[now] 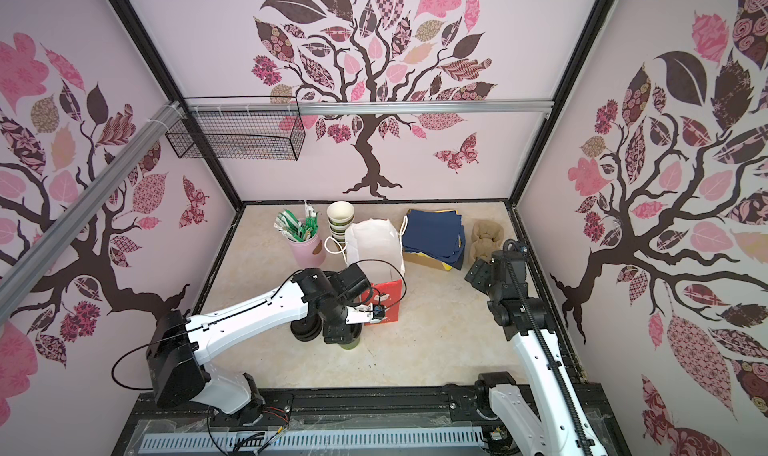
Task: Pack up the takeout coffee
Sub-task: 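Lower the black lid onto the cup rim and press down with left gripper, then open the left gripper and lift it off the lidded cup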
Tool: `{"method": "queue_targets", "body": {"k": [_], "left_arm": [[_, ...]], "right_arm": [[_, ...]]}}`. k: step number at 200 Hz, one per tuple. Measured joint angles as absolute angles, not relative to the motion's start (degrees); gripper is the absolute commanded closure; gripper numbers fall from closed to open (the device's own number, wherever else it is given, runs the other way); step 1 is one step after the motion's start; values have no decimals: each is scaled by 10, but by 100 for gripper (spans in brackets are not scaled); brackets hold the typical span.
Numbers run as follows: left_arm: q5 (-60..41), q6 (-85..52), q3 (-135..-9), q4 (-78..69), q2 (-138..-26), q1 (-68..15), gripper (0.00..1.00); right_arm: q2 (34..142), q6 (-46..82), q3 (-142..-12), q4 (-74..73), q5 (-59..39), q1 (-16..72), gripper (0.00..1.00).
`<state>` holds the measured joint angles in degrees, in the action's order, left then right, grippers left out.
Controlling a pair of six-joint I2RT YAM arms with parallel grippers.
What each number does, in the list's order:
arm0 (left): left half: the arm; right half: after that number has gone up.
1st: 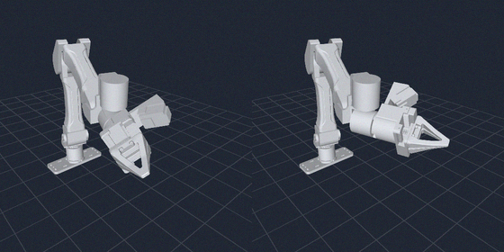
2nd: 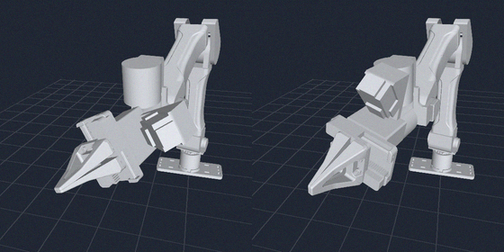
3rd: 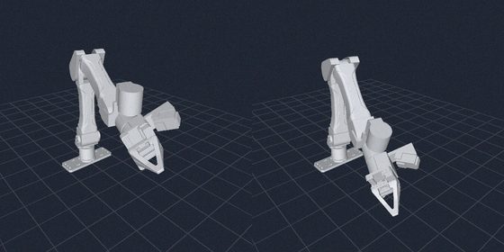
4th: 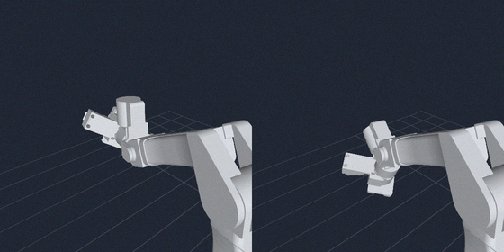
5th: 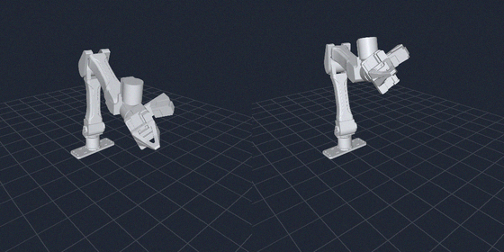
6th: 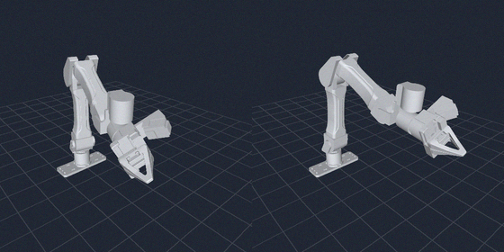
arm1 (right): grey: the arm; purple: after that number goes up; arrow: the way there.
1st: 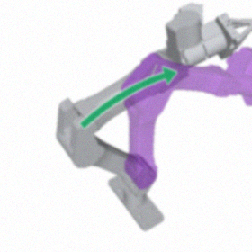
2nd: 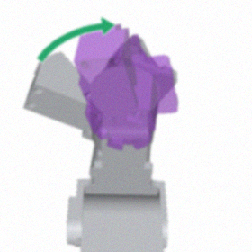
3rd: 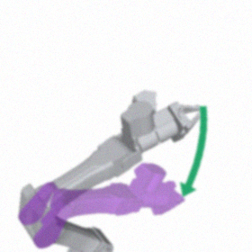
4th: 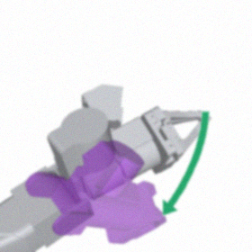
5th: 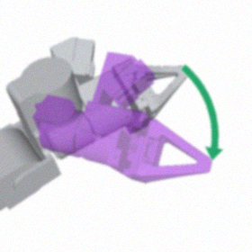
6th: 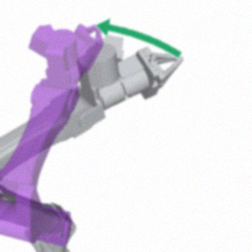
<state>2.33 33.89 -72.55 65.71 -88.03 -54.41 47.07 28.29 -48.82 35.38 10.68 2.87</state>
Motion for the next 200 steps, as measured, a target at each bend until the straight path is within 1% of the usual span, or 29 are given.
{"method": "queue_targets", "body": {"k": [39, 112, 177, 200], "left_arm": [[24, 338, -728, 661, -880, -543, 27], [4, 334, -732, 661, -874, -539, 17], [-20, 329, -736, 663, -852, -535, 17], [-42, 317, -739, 663, -818, -535, 17]], "right_arm": [[471, 283, -488, 354, 107, 29, 11], [466, 285, -488, 356, 107, 29, 11], [457, 285, -488, 360, 107, 29, 11], [455, 285, -488, 372, 106, 29, 11]]}}
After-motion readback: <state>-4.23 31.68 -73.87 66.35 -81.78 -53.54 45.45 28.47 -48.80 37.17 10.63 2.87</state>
